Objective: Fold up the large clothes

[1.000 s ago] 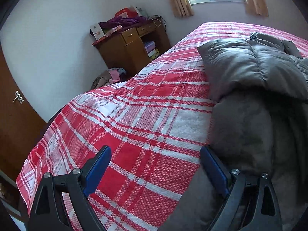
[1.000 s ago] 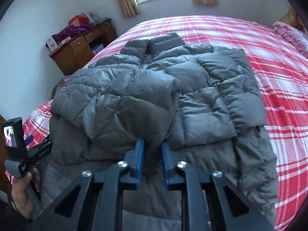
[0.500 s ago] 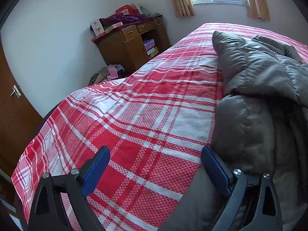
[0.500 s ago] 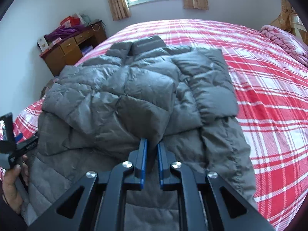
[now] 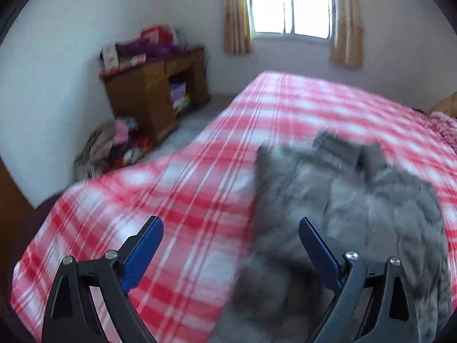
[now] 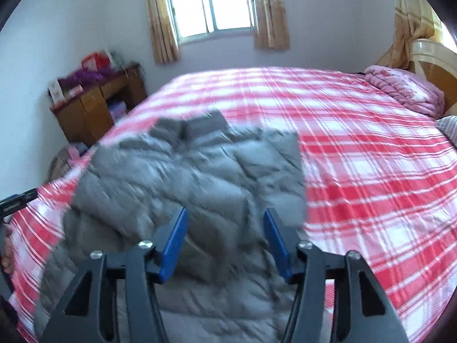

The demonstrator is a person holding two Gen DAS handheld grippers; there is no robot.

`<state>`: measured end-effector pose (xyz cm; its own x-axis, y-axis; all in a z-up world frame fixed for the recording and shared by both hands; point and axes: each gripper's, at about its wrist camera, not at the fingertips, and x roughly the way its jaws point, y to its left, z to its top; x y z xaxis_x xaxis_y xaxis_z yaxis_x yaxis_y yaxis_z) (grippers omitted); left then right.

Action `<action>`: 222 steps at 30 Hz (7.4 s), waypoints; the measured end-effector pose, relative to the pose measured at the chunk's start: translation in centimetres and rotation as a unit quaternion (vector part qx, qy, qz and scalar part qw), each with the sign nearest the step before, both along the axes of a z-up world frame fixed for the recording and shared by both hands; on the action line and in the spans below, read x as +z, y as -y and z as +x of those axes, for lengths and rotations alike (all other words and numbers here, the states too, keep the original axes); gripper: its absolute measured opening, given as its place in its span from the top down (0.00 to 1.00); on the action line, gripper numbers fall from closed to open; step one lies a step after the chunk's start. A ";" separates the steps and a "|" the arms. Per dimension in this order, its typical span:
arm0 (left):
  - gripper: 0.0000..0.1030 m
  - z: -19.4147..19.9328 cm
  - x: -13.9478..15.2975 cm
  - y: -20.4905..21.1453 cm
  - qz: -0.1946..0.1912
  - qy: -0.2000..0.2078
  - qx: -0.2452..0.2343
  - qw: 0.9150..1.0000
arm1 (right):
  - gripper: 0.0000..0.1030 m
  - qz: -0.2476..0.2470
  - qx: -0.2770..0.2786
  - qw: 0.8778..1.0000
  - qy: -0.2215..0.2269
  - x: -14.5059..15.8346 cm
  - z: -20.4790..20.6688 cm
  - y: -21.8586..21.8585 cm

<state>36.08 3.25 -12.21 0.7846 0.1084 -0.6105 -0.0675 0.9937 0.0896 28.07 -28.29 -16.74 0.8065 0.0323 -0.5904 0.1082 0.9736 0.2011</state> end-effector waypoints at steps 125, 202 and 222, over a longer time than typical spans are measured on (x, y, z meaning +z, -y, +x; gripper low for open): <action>0.96 22.5 -2.8 11.6 -0.023 -0.062 -0.189 0.980 | 0.91 -0.007 0.077 0.987 -0.138 -1.4 28.8 5.5; 0.06 22.3 -13.6 12.7 0.064 -0.075 -0.069 0.993 | 0.63 -0.056 0.055 0.993 -0.090 -9.6 23.8 0.9; 0.06 22.6 -13.8 12.6 0.060 -0.077 -0.069 0.993 | 0.63 -0.061 0.055 0.992 -0.091 -9.8 24.0 0.9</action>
<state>58.66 -9.36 -26.03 0.6948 0.0860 -0.7141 0.0922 0.9740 0.2071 52.11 -29.20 -26.58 0.6816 0.0332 -0.7309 0.0241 0.9974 0.0677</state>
